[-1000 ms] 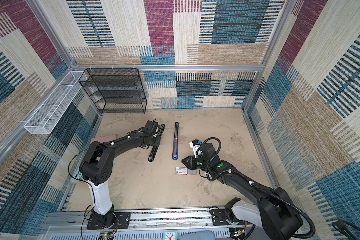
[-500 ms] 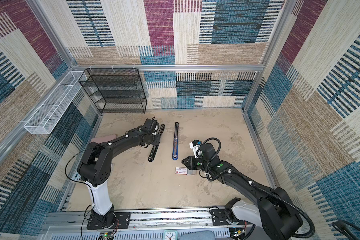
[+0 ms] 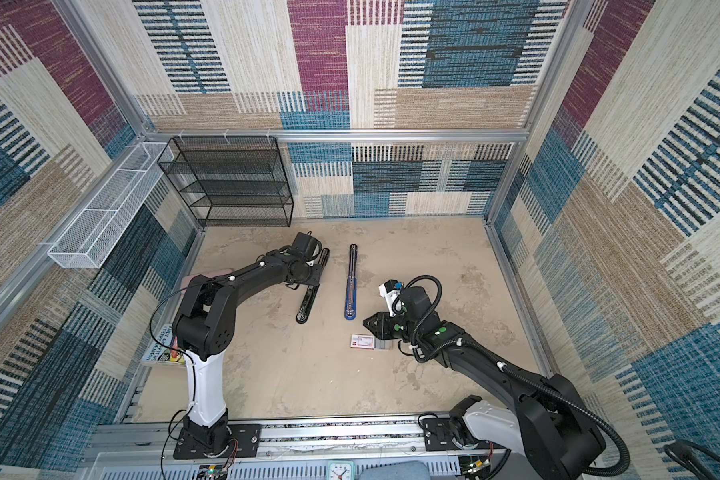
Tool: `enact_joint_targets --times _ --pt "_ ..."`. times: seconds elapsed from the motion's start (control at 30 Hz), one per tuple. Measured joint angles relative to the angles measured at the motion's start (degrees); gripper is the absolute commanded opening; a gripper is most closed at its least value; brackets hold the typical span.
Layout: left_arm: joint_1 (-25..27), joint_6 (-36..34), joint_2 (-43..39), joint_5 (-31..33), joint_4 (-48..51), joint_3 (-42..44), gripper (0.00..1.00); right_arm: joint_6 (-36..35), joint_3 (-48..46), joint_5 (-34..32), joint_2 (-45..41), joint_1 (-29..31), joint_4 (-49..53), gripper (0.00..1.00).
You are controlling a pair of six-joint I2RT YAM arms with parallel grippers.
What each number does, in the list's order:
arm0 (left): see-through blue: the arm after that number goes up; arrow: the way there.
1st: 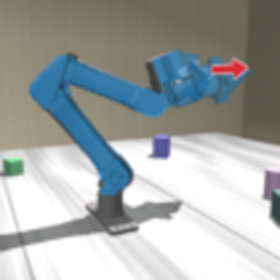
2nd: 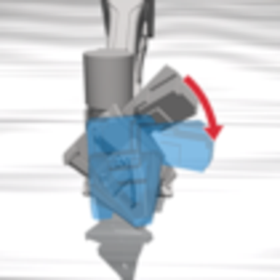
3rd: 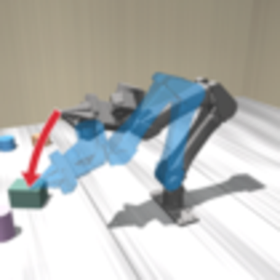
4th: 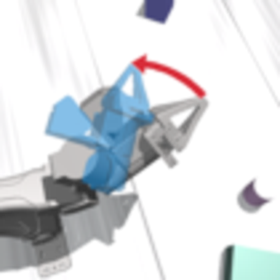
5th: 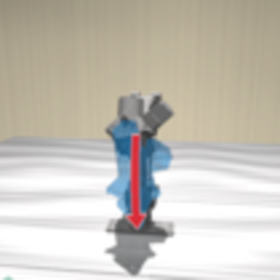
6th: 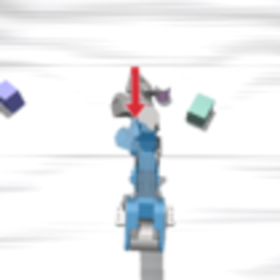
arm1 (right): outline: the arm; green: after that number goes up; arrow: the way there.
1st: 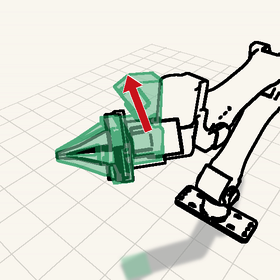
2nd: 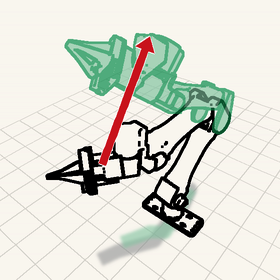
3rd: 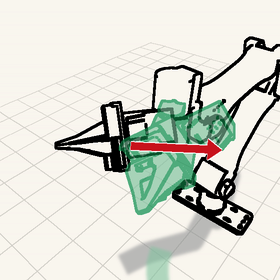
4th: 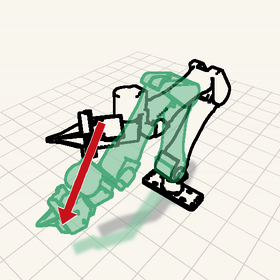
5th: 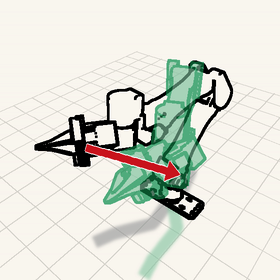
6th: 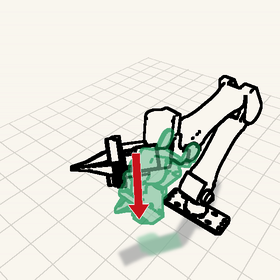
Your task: Load the staples into the stapler
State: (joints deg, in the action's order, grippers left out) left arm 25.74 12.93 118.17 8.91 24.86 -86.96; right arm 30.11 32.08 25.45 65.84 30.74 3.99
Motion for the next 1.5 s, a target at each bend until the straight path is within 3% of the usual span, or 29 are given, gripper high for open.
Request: enact_joint_targets --times 0.4,0.7,0.93,1.1,1.5 --pt "-0.1 0.0 -0.5 1.3 0.2 0.4 0.37 0.0 -0.1 0.0 0.2 0.0 -0.1 0.27" --pt "-0.2 0.0 -0.6 1.3 0.2 0.4 0.23 0.0 -0.6 -0.1 -0.3 0.0 0.0 0.28" --pt "-0.2 0.0 -2.9 0.5 0.1 3.0 0.23 0.0 -0.6 -0.2 -0.2 0.0 -0.1 0.28" --pt "-0.2 0.0 -3.7 -0.1 0.0 3.9 0.29 0.0 -0.6 -0.4 0.2 0.0 -0.1 0.28" --pt "-0.2 -0.6 -0.7 0.0 0.4 -0.3 0.30 0.0 -0.6 -0.5 0.2 0.0 0.0 0.28"
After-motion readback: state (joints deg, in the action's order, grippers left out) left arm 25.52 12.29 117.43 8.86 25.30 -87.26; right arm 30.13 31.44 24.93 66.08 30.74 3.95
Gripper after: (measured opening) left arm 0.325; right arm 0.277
